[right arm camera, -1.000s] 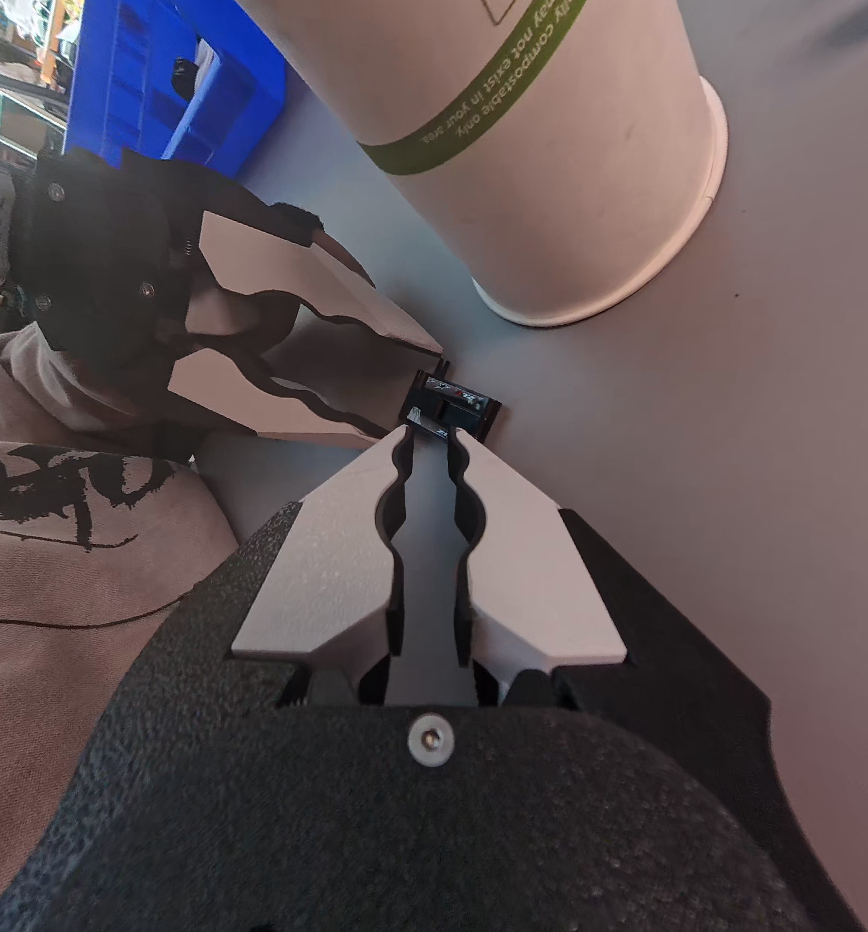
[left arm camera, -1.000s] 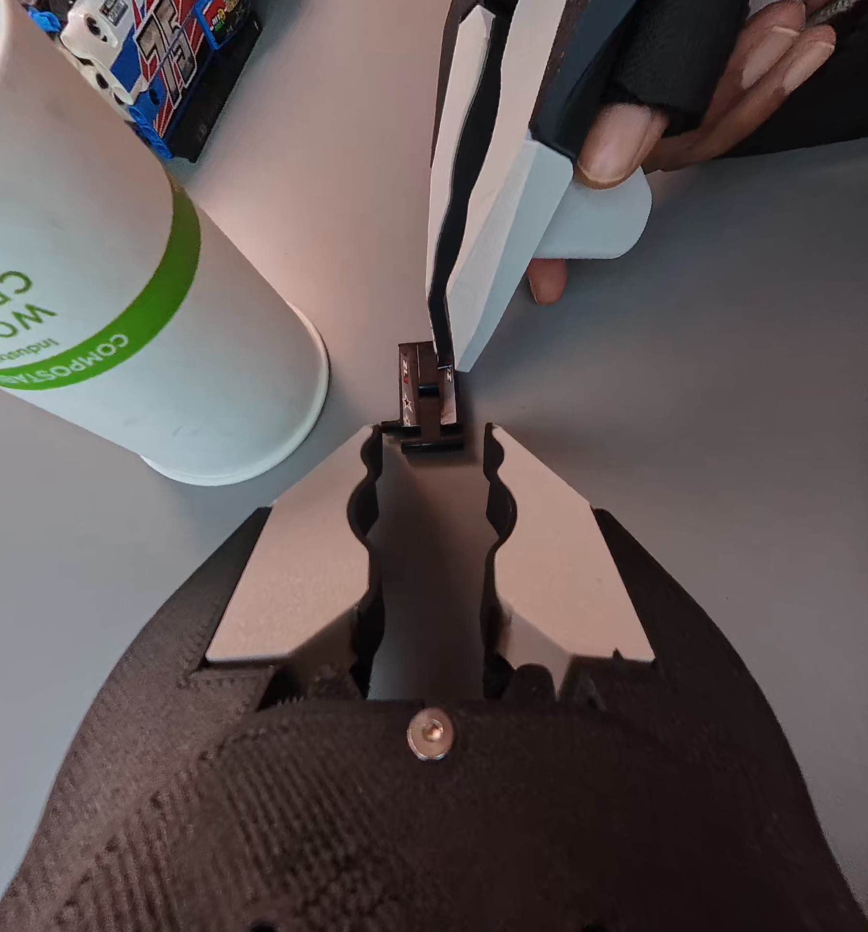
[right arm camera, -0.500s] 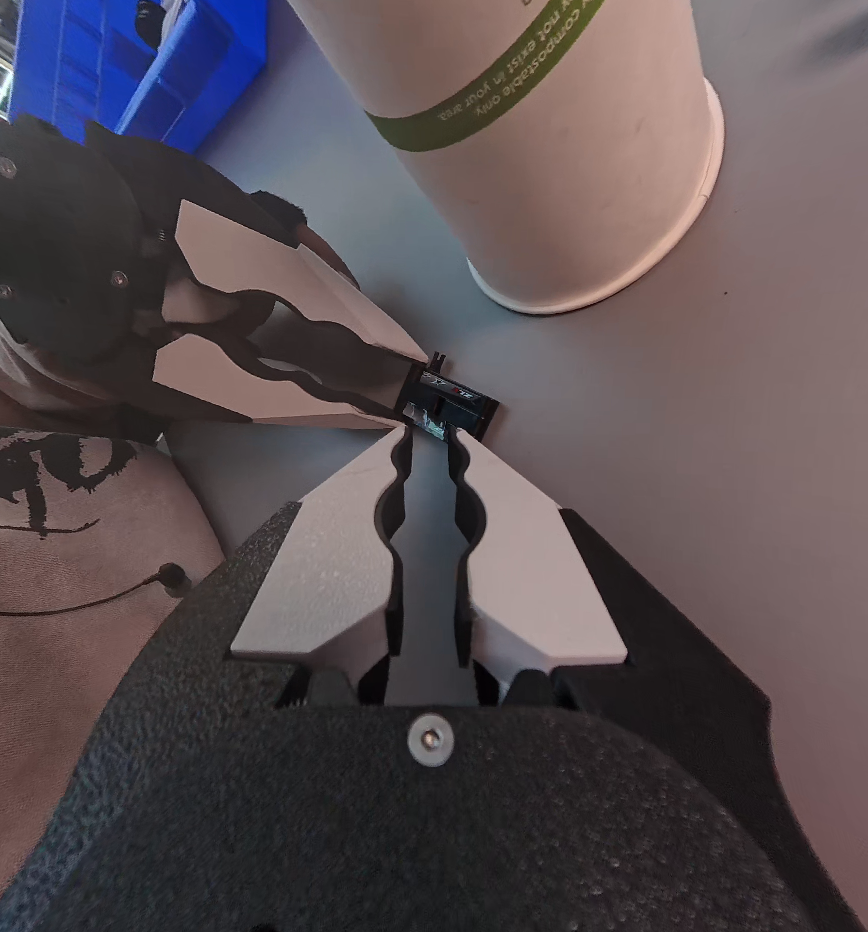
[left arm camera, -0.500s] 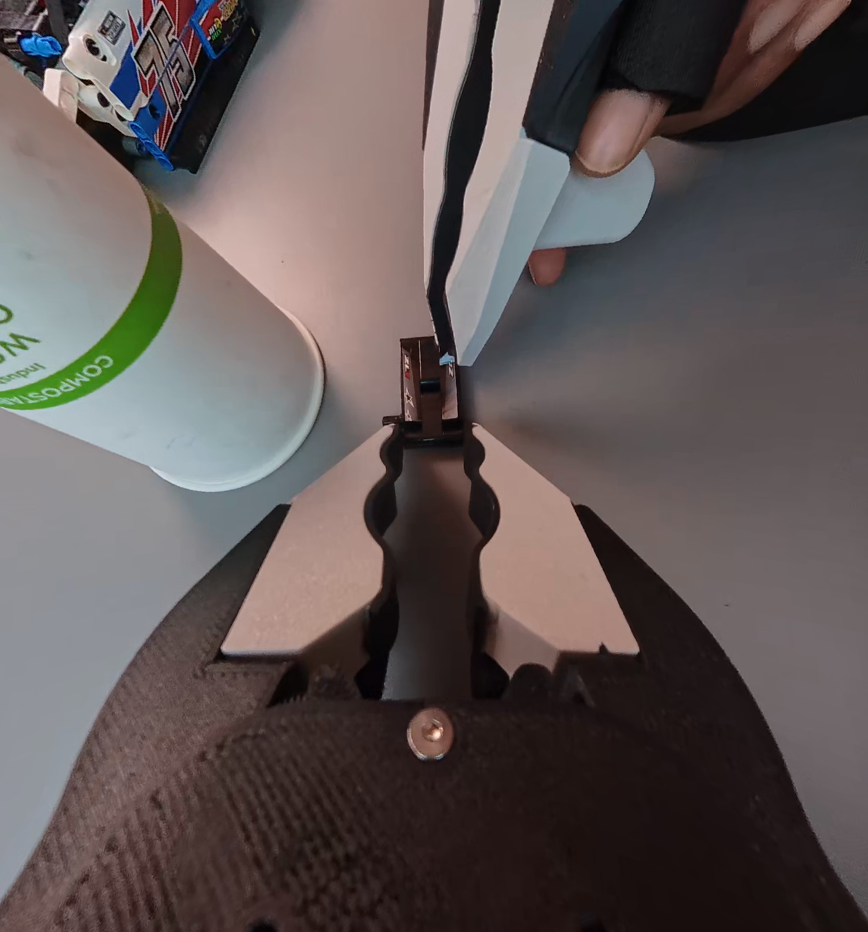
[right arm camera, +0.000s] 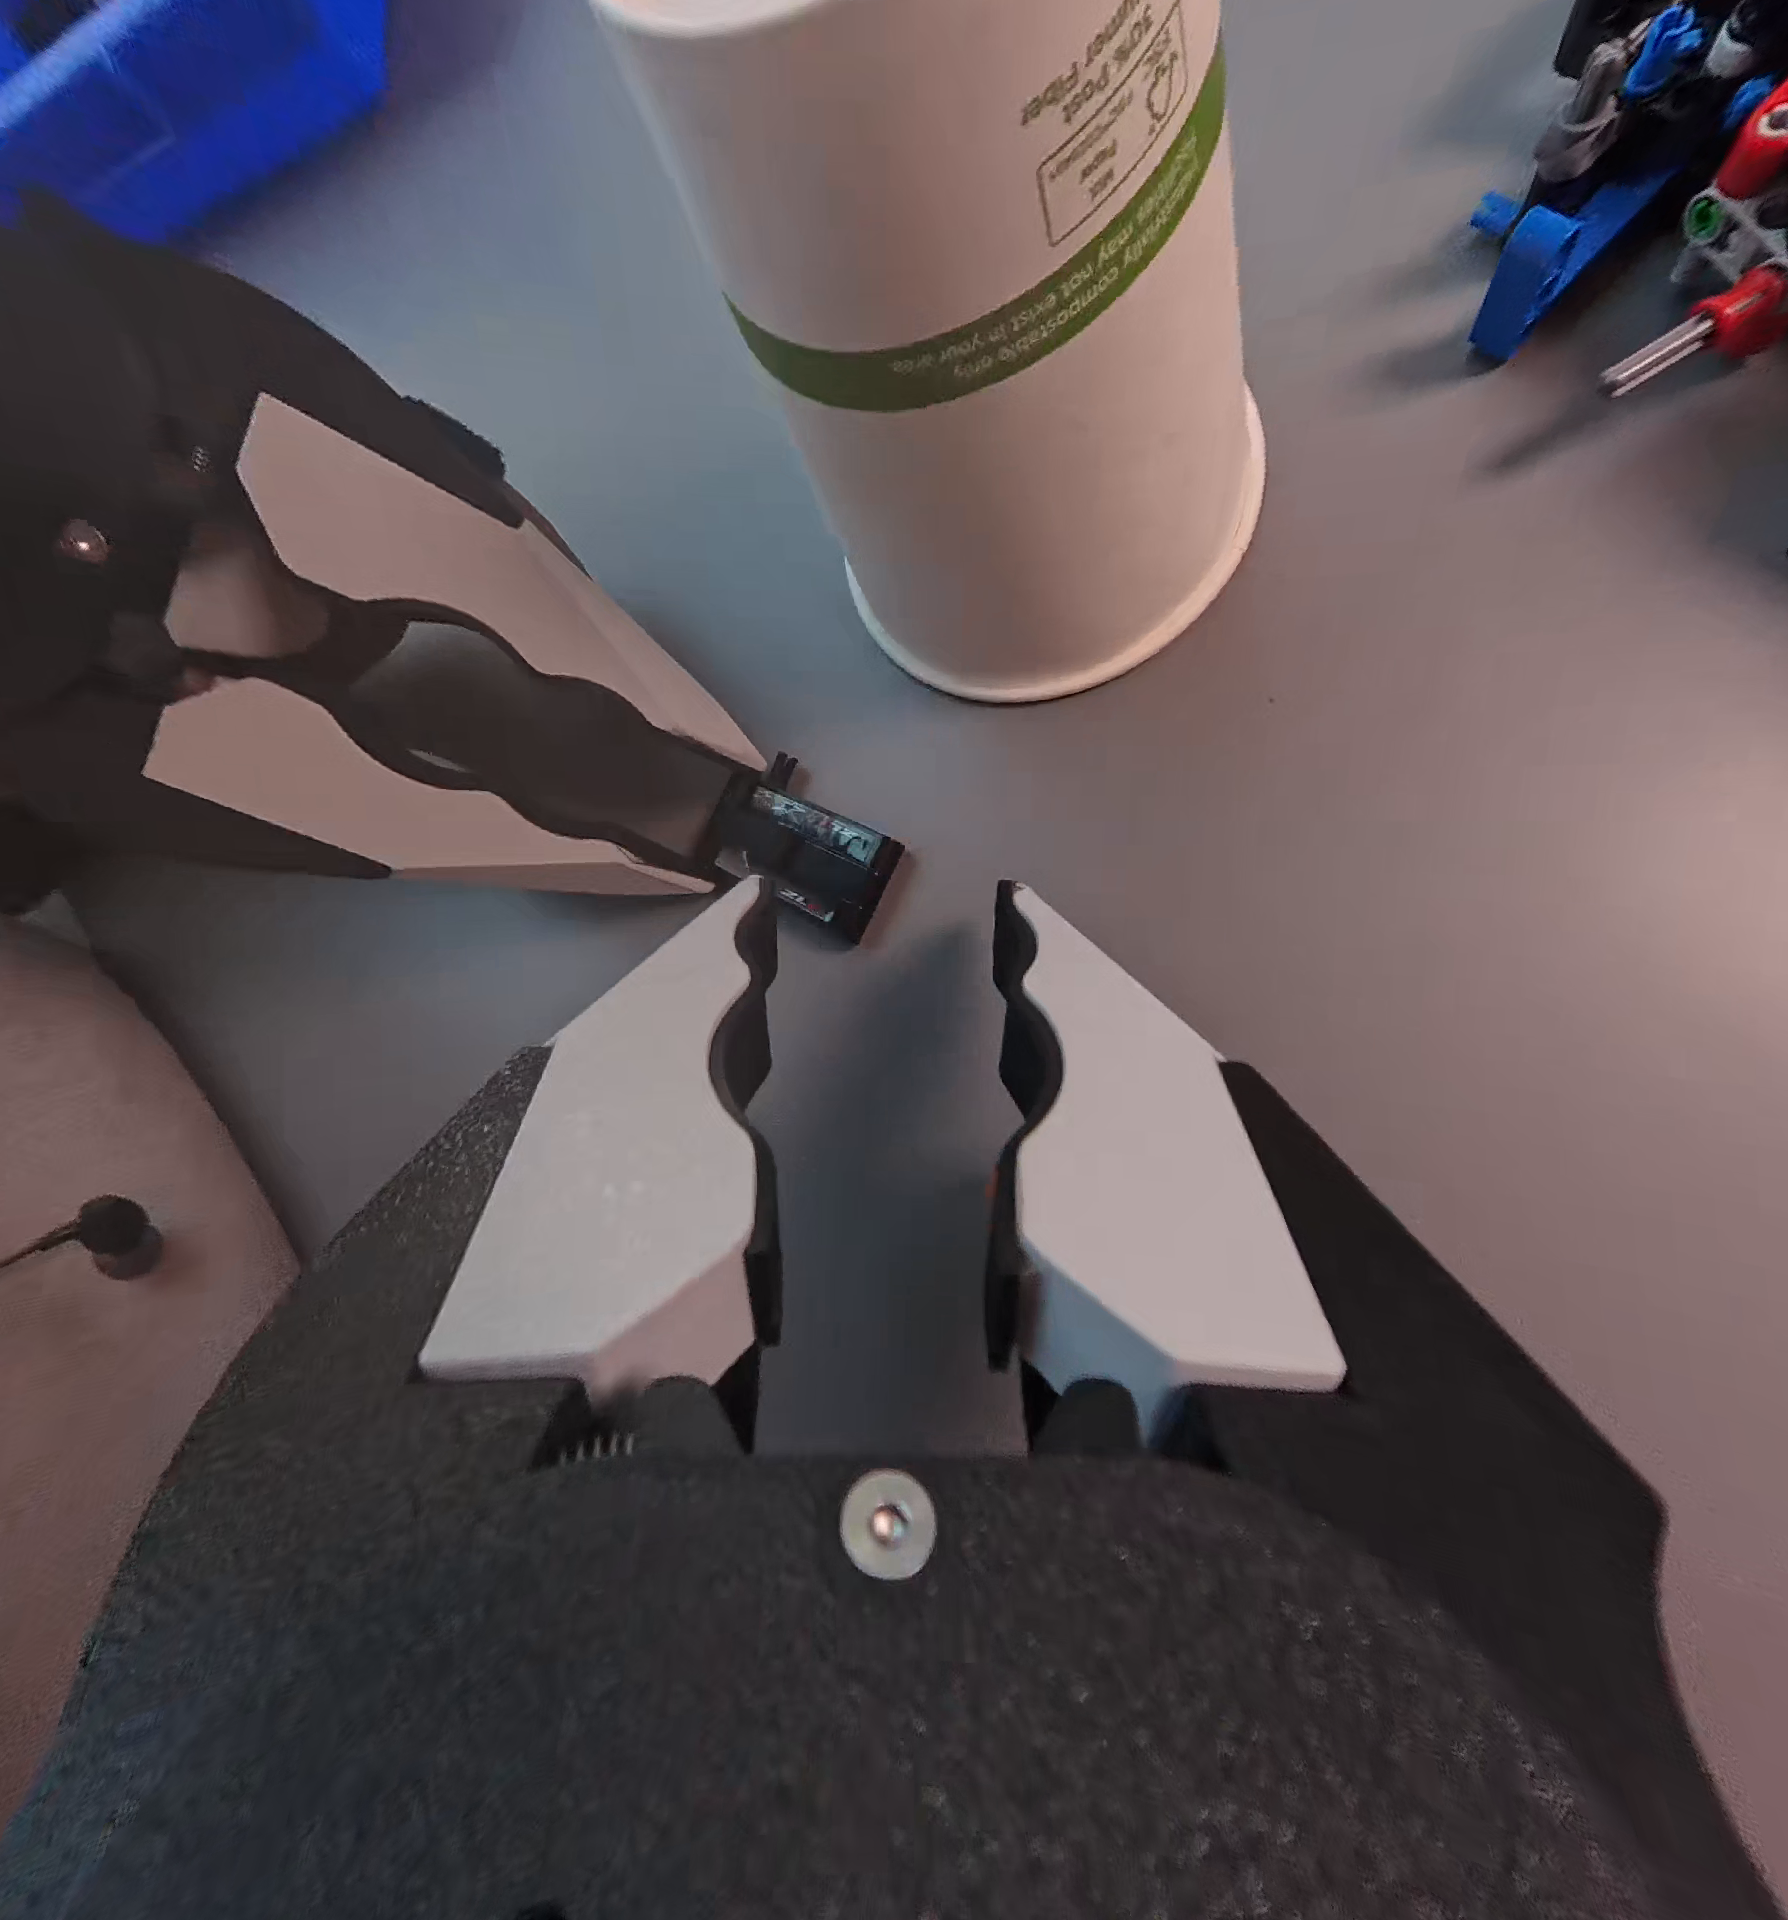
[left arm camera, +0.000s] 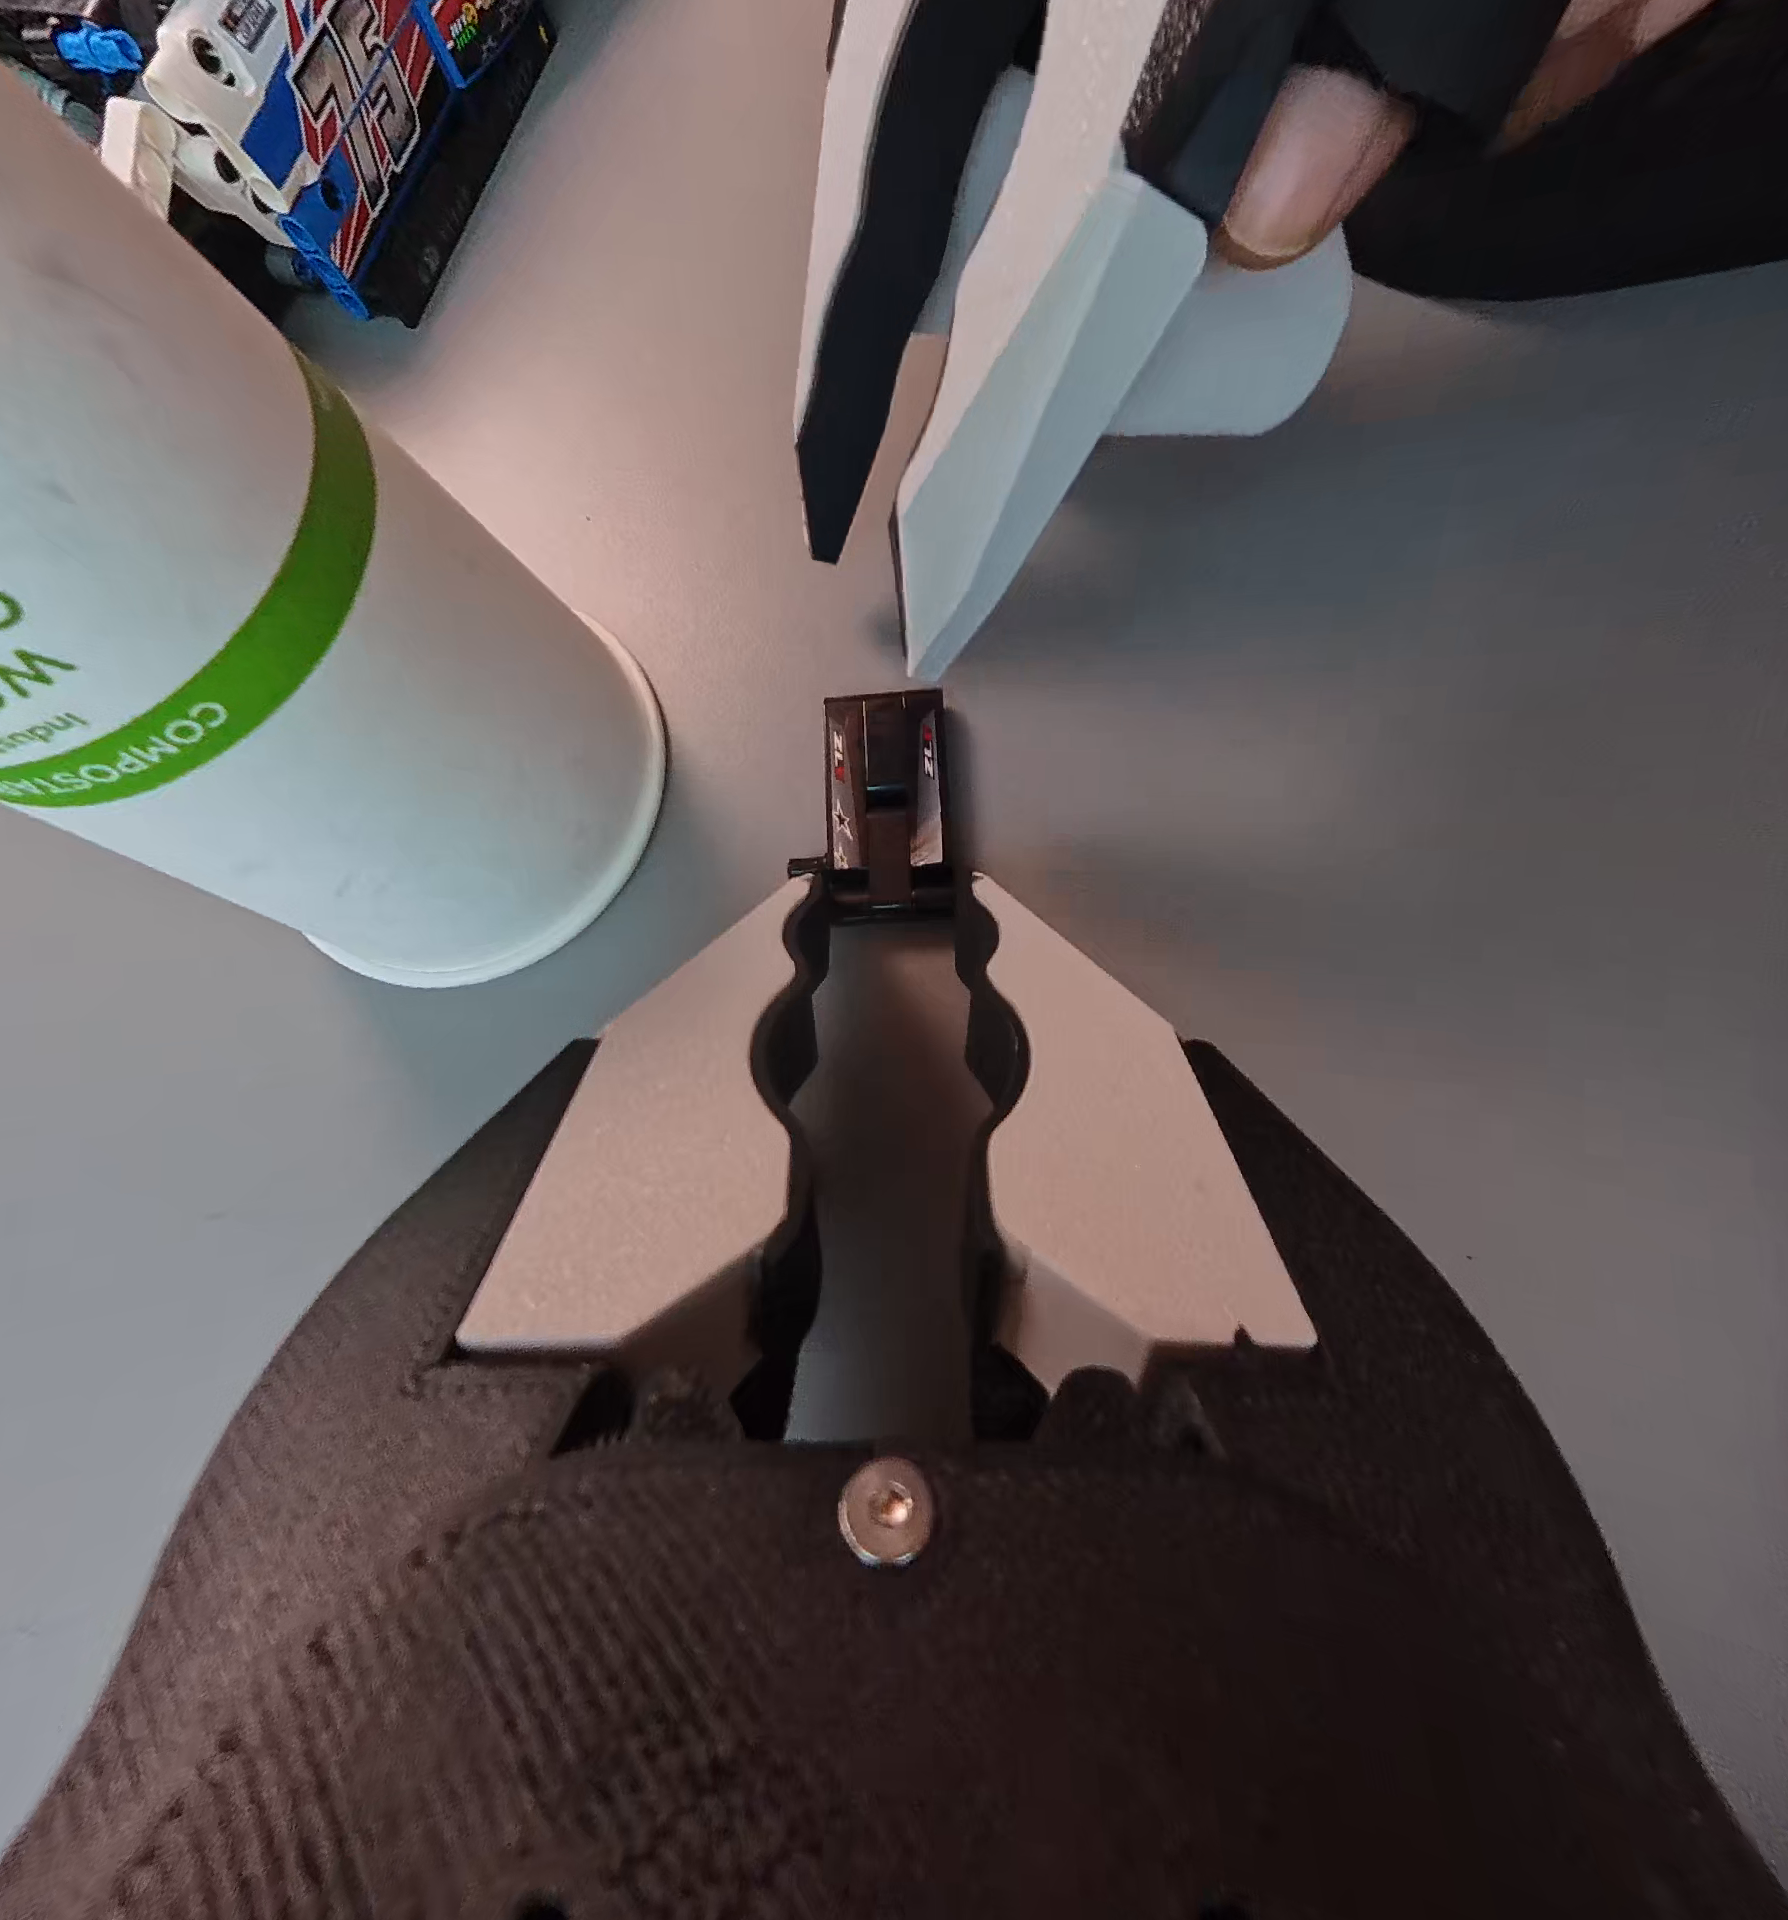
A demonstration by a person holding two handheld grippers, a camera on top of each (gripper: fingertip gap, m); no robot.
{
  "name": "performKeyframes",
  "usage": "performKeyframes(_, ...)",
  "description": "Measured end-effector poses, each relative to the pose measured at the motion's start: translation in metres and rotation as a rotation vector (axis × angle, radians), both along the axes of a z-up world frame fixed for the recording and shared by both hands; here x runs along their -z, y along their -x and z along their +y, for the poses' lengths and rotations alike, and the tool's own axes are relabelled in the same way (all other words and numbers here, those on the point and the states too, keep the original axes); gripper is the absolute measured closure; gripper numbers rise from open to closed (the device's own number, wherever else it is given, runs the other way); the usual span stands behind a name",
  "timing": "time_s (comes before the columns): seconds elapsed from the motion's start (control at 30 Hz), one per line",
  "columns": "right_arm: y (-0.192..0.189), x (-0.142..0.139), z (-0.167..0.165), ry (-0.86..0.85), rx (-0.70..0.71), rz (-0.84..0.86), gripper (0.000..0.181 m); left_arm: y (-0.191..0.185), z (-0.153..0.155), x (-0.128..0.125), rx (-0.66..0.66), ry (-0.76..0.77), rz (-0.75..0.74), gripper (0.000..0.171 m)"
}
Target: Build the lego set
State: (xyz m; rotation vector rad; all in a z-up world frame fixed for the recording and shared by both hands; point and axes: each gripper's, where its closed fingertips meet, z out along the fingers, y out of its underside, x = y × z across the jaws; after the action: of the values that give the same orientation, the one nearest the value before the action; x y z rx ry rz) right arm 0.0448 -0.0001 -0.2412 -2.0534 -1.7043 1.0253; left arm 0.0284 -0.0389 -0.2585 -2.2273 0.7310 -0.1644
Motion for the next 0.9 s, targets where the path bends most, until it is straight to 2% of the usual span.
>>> performKeyframes(0.1,0.005,0.010,-0.006,-0.059,-0.002,-0.032,0.142,-0.001,0.000,0.000,-0.004,0.000,0.003,0.149)
performKeyframes(0.23,0.005,0.014,0.001,-0.160,0.001,-0.066,0.153,-0.001,-0.001,0.000,-0.005,0.002,0.005,0.149)
performKeyframes(0.5,0.003,0.014,0.002,-0.252,-0.034,-0.095,0.150,-0.002,-0.002,0.000,-0.010,0.010,-0.002,0.149)
performKeyframes(0.67,0.016,0.011,-0.020,-0.244,-0.077,-0.044,0.144,-0.002,-0.002,0.000,-0.013,0.010,-0.002,0.149)
performKeyframes(0.9,0.019,0.015,-0.022,-0.335,-0.101,-0.043,0.139,-0.002,-0.002,0.000,-0.019,0.012,-0.005,0.149)
